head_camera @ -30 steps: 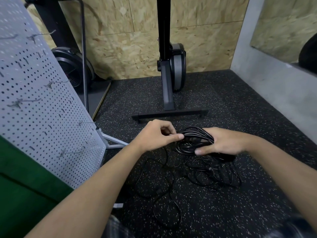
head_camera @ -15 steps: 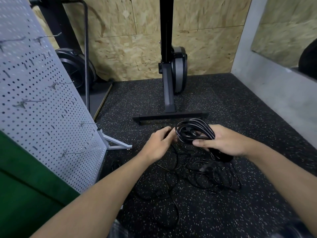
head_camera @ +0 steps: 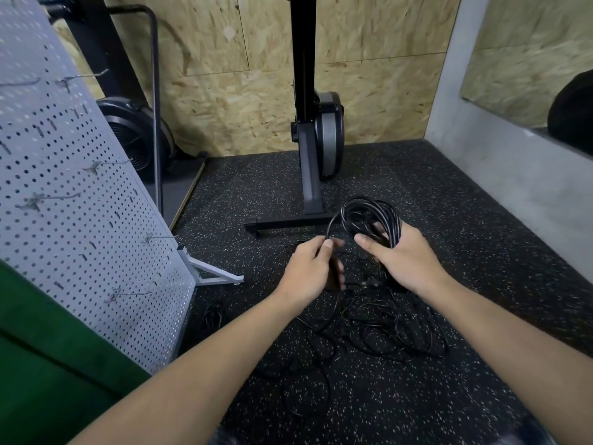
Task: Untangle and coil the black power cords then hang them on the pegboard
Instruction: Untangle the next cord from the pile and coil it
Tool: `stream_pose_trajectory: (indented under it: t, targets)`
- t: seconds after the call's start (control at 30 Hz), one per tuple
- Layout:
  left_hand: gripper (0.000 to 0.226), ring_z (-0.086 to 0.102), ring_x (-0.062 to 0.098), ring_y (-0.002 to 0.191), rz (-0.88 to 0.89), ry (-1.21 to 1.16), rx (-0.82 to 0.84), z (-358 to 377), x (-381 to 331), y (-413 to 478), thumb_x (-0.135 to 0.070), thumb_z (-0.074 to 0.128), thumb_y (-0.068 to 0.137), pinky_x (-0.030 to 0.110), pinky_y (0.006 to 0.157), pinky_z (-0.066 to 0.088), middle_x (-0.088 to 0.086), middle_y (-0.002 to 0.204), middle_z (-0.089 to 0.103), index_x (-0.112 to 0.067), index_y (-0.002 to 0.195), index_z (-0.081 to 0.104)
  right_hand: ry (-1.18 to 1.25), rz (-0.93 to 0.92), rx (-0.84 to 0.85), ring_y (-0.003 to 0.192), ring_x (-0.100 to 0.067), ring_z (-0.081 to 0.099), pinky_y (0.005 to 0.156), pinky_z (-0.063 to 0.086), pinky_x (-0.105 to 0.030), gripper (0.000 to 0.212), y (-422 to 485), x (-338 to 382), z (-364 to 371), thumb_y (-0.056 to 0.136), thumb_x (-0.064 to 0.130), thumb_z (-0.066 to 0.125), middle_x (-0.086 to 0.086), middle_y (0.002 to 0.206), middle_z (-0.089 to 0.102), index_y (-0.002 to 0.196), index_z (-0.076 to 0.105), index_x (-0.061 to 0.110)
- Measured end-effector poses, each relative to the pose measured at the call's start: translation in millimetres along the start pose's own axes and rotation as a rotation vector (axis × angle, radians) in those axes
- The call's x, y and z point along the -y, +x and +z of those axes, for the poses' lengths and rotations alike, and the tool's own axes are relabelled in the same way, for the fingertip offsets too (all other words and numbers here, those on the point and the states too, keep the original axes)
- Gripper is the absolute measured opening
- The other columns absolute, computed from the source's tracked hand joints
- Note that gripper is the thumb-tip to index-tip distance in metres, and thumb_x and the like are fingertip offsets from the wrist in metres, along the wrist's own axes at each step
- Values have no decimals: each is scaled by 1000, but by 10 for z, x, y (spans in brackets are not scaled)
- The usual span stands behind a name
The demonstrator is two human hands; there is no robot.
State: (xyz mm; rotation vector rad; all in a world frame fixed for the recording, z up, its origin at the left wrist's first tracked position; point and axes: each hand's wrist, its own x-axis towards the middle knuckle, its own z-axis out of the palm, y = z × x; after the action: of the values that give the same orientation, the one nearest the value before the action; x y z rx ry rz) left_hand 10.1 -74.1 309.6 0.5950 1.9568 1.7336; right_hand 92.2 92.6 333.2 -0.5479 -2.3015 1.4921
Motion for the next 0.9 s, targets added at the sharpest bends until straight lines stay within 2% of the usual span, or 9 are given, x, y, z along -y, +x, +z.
stream_pose_trajectory:
  t: [0.1,0.2,0.27,0.33,0.47,0.6,0.73,0.83,0.9]
  targets:
    - [30,57,26,61,-13,63,47,116,-46,-37,-22,37,114,36,55,52,4,77,62,-13,116,65,92,35,-39,83,-13,75,90,58,-41,26,-12,-16,80,86,46,82,9,90,80,101,72,27]
    - [30,54,25,62,-34,77,110,196,-80,-61,-16,36,112,32,50,46,7,75,59,-14,111,65,189,36,-31,78,-14,73,80,57,-29,19,-17,11,121,89,31,83,3,88,80,101,74,19]
    - [28,55,20,58,-44,97,138,194,-80,-56,-15,36,112,31,50,46,8,73,59,-8,113,63,244,67,-15,78,-13,72,74,54,-23,20,-21,30,119,87,25,85,3,86,79,101,74,17]
    - [25,55,19,54,-35,120,154,161,-74,-46,-16,40,113,30,52,47,7,71,61,-7,115,63,244,87,5,81,-10,73,77,53,-25,21,-17,25,106,84,23,87,6,86,78,101,74,19]
    - [17,74,21,69,-28,-41,105,116,-66,-62,-7,57,107,31,53,60,6,87,64,-5,123,63,183,119,77,96,-3,71,80,49,-20,35,-42,58,97,80,17,89,10,102,78,110,72,25]
    - [32,77,29,74,-52,-145,44,117,-56,-60,-7,69,100,33,55,61,5,85,69,-7,125,50,189,139,89,101,-8,71,88,50,-26,35,-41,85,119,83,15,86,7,100,79,111,70,26]
    - [33,75,27,69,-46,-144,75,134,-96,-55,-10,63,104,32,58,61,12,94,68,-8,128,42,197,135,79,96,-18,73,93,55,-38,29,-7,87,121,85,12,83,3,90,79,108,69,22]
    - [31,74,26,71,-47,54,178,118,-44,-80,-19,61,106,33,70,60,11,92,75,-15,130,41,150,142,53,110,-18,70,102,52,-38,47,29,82,98,86,8,81,6,109,76,126,61,24]
    - [23,75,26,83,-22,279,250,70,8,-81,-30,59,107,40,88,56,5,88,79,-18,124,49,75,126,46,127,-17,60,114,42,-39,85,47,91,34,87,12,82,8,138,63,155,35,32]
